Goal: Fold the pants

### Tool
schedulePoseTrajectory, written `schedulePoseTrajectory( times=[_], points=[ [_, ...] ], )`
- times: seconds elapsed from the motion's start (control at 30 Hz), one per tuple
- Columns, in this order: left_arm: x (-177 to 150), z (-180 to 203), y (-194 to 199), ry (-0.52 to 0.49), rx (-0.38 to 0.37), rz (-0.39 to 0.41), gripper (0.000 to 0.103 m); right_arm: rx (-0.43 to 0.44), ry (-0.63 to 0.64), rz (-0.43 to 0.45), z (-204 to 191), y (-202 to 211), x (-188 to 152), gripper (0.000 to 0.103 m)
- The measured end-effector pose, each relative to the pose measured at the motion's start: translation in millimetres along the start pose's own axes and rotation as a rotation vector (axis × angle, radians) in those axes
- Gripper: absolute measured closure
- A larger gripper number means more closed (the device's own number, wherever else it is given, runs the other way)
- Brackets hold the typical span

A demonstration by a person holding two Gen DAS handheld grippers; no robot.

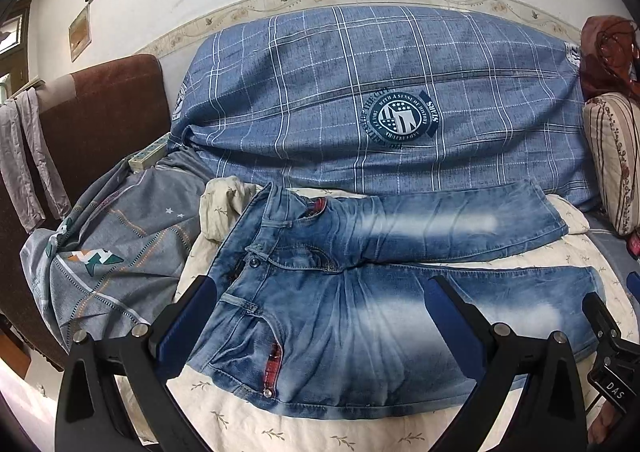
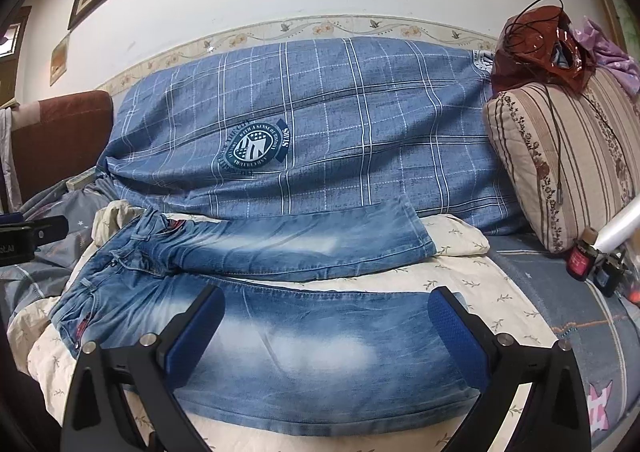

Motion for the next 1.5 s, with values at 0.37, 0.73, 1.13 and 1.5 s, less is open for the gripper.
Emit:
schedulePoseTrajectory(
  times=[0.37,0.73,1.13,1.5],
  points=[
    [-4,2,-6,-0.004,0.003,-0.018,0.0,0.005,-0.007,-0.003,1,0,0,0.0],
    [-7,7,-8,-0.011,-0.001,-0.024,0.0,-0.001,-0.003,-0.01,1,-1,-1,0.0],
    [-11,11,-9,-0.016,-0.004,-0.03,0.0,-0.013,-0.007,-0.023,4,-2,-2,0.0],
    [-14,12,-13,-0.018,-0.006,-0.041,0.0,-0.019,-0.004,-0.031,4,-4,-3,0.0]
  ],
)
Point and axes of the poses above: each gripper's, at about its wrist camera, not at the fingertips, and y roughly against the way its jaws point, z to its right, x to its top, the point moved 3 cm from there along -y, roughly the way its jaws point, and after that the axes turned 11 degrees about z, right-handed, at the moved point
